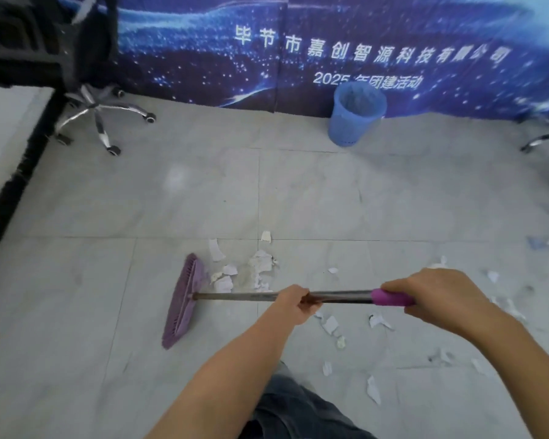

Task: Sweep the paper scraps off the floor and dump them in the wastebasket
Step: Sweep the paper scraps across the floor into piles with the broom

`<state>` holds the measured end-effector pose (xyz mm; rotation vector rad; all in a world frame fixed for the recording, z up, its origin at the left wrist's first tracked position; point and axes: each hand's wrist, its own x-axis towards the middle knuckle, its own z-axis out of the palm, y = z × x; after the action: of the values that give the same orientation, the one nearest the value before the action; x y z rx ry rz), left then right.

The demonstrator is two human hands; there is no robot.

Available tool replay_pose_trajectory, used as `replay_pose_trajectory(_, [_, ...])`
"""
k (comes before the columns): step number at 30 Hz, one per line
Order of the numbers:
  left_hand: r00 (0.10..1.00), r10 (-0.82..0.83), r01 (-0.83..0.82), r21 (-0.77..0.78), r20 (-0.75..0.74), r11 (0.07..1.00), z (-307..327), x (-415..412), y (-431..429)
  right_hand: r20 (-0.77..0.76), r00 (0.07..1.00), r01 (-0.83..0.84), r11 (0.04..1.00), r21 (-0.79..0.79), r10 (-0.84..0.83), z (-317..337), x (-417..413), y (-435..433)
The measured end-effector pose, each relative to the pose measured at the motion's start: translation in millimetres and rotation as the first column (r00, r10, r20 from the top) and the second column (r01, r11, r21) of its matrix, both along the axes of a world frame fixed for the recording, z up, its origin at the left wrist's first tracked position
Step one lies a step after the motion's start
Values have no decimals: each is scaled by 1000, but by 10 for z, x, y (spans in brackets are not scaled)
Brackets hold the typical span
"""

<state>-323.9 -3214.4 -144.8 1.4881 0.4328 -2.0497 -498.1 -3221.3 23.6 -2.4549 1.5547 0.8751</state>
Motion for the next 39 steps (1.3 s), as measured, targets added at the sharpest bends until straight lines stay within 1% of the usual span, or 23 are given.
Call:
replay_pose_trajectory(2, [997, -74, 74, 4, -34, 997, 124, -183, -46, -12, 997, 72, 997, -19, -72, 143, -158, 99])
replay_pose_trajectory(4, [989, -114, 115, 2, -89, 993, 236, -315, -59, -24, 992, 126, 992, -30, -126, 275, -285, 205])
replay_pose_trajectory(6, [977, -151, 151, -14, -151, 988, 333, -382, -34, -46, 987, 155, 987, -31, -156, 408, -372, 321])
replay_pose_trajectory(9, [952, -208, 203, -44, -223, 978, 449, -446, 49, -51, 982, 176, 982, -74, -180, 574, -480, 511])
replay_pose_trajectory(10, [948, -217, 211, -51, -234, 976, 484, -463, 76, -20, 981, 189, 979, -81, -191, 623, -498, 571])
replay_pose_trajectory(12, [945, -232, 223, -61, -230, 973, 555, -487, 106, 65, 988, 147, 987, -61, -143, 622, -648, 681])
replay_pose_trajectory(13, [946, -237, 228, -65, -223, 972, 590, -486, 108, 170, 978, 133, 988, -73, -119, 629, -700, 724])
replay_pose_trajectory(14, [948, -239, 230, -66, -209, 971, 613, -468, 103, 231, 965, 151, 984, -93, -126, 619, -711, 754])
replay_pose_trajectory(15, [953, -237, 229, -63, -187, 971, 618, -425, 91, 269, 958, 137, 981, -137, -96, 564, -745, 768])
replay_pose_trajectory(17, [968, -224, 219, -54, -118, 974, 556, -294, 48, 252, 966, 87, 985, -146, -48, 493, -609, 731])
replay_pose_trajectory(18, [972, -224, 220, -53, -73, 974, 503, -210, 27, 226, 973, 76, 993, -87, -55, 418, -486, 703])
replay_pose_trajectory(19, [973, -228, 226, -50, -28, 973, 443, -123, 11, 204, 974, 95, 995, 18, -96, 355, -342, 658])
replay_pose_trajectory(20, [973, -230, 231, -39, 23, 972, 371, -36, -3, 226, 969, 91, 995, 34, -96, 226, -256, 630])
replay_pose_trajectory(21, [970, -229, 231, -15, 76, 973, 285, 49, -14, 236, 968, 84, 996, 12, -84, 25, -213, 634])
replay_pose_trajectory(22, [966, -228, 228, 13, 125, 974, 189, 130, -19, 236, 967, 93, 995, 37, -99, -139, -131, 627])
replay_pose_trajectory(23, [959, -230, 226, 44, 165, 973, 88, 198, -14, 225, 971, 67, 996, 63, -79, -304, -64, 629])
replay_pose_trajectory(27, [931, -259, 226, 151, 259, 962, -257, 213, 153, 292, 956, -9, 993, 119, -26, -713, 24, 748])
replay_pose_trajectory(29, [931, -249, 209, 169, 267, 963, -330, -14, 283, 289, 957, -63, 990, 122, 25, -797, -196, 829])
replay_pose_trajectory(31, [935, -237, 194, 178, 264, 965, -366, -391, 393, 306, 951, -81, 990, 117, 42, -861, -616, 905])
replay_pose_trajectory(33, [939, -234, 190, 189, 251, 964, -412, -886, 491, 319, 948, -47, 991, 126, 4, -920, -1162, 971])
replay_pose_trajectory(35, [954, -191, 151, 180, 230, 972, -493, -1489, 605, 309, 951, -17, 987, 158, -32, -935, -1773, 1040])
replay_pose_trajectory(38, [977, -145, 118, 169, 154, 978, -532, -2524, 774, 263, 956, 77, 975, 208, -132, -828, -2769, 1171])
replay_pose_trajectory(39, [982, -142, 119, 175, 122, 977, -493, -2868, 821, 264, 951, 109, 973, 202, -162, -766, -3084, 1225])
